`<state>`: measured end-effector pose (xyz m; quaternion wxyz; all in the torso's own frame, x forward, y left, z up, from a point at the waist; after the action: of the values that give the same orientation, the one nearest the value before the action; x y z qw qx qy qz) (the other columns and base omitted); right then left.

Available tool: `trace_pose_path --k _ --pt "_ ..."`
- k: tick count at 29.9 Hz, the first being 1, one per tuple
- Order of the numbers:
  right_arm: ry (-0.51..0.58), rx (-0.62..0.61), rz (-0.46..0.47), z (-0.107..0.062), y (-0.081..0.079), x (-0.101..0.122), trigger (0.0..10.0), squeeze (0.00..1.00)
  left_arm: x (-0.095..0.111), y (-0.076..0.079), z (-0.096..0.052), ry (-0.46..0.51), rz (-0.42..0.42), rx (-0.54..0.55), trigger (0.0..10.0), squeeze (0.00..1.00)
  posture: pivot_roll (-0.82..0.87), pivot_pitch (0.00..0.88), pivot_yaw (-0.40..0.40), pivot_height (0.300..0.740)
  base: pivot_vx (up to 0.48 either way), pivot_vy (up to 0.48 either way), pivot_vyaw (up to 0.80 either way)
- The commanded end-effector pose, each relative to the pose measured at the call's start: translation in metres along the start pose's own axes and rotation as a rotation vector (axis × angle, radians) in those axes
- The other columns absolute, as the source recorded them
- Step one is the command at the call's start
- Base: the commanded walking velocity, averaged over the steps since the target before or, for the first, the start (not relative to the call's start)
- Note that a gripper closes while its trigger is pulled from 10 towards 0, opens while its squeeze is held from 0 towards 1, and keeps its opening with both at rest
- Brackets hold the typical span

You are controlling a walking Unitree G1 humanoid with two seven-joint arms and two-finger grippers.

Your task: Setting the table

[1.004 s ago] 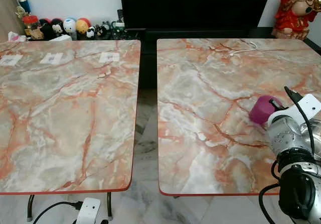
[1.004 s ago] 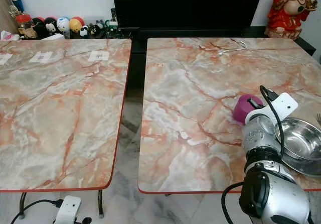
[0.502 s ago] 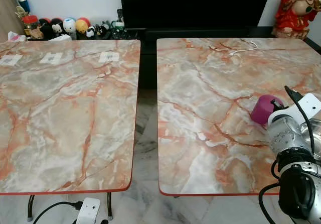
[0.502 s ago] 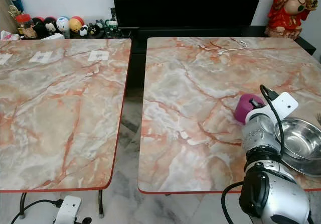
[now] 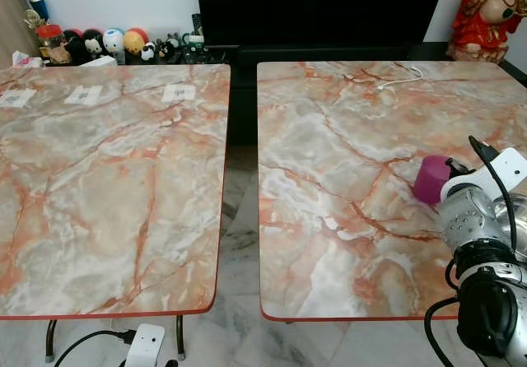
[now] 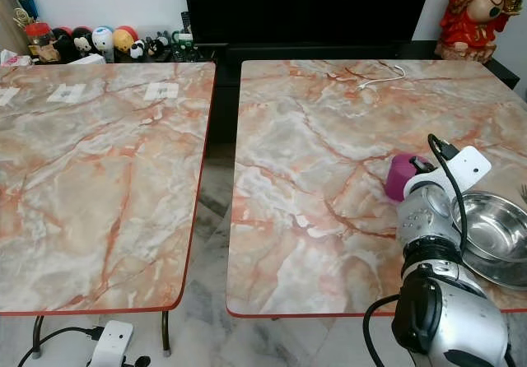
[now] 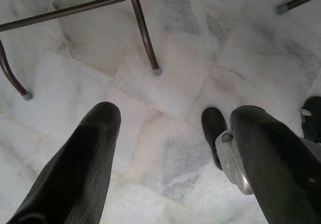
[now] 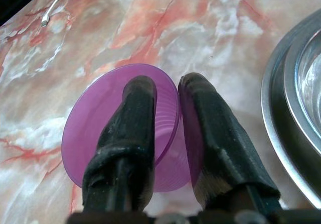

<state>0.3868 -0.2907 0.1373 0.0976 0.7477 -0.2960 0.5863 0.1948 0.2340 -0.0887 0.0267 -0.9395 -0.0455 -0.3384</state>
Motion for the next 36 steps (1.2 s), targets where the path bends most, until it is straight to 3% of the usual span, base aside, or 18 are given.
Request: trace_pose_path --k 1,13,20,24,27,30,32,36 --pt "0.041 0.006 -0.007 0.000 -0.005 0.012 10.0 0.00 -0.004 0.001 0.000 -0.010 -0.003 0.002 10.0 0.00 0.06 0.025 -0.017 0.740 0.000 0.000 0.00" --pt "0.145 -0.004 -0.093 -0.003 -0.006 0.024 10.0 0.00 -0.003 -0.002 -0.001 -0.010 -0.007 0.004 10.0 0.00 0.06 0.023 -0.017 0.740 0.000 0.000 0.00" --pt "0.147 0.005 -0.076 -0.003 -0.008 0.023 10.0 0.00 -0.004 -0.002 -0.001 -0.011 -0.005 0.006 10.0 0.00 0.07 0.022 -0.018 0.740 0.000 0.000 0.00" --pt "0.237 0.017 -0.086 -0.006 -0.012 0.034 10.0 0.00 -0.005 -0.001 -0.001 -0.012 -0.006 0.007 10.0 0.00 0.07 0.020 -0.019 0.740 0.000 0.000 0.00" --pt "0.359 0.068 -0.128 -0.014 -0.020 0.042 10.0 0.00 -0.007 0.000 -0.001 -0.014 -0.007 0.006 10.0 0.00 0.07 0.015 -0.024 0.740 0.000 0.000 0.00" --pt "0.455 0.122 -0.215 -0.027 -0.027 0.036 10.0 0.00 -0.007 0.001 -0.001 -0.011 -0.012 0.006 10.0 0.00 0.07 0.013 -0.026 0.740 0.000 0.000 0.00" --pt "0.544 0.187 -0.260 -0.044 -0.032 0.029 10.0 0.00 -0.006 -0.001 -0.002 -0.005 -0.015 0.005 10.0 0.00 0.07 0.010 -0.023 0.740 0.000 0.000 0.00" --pt "0.588 0.241 -0.287 -0.057 -0.036 0.021 10.0 0.00 -0.007 -0.002 -0.002 -0.008 -0.009 0.004 10.0 0.00 0.06 0.007 -0.022 0.740 0.000 0.000 0.00"
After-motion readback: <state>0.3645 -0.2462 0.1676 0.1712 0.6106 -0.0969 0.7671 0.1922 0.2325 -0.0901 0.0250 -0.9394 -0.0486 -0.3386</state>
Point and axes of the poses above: a point about 5 cm out from each wrist's last joint towards the gripper, its own z axis pointing out of the wrist towards the gripper, its own x axis along the axis of the wrist's last joint, y = z × x, the point moved 2 cm from there along z, pointing out of the wrist towards the gripper, and after that the axes turned 15 degrees about -z, right-handed, at the moved point
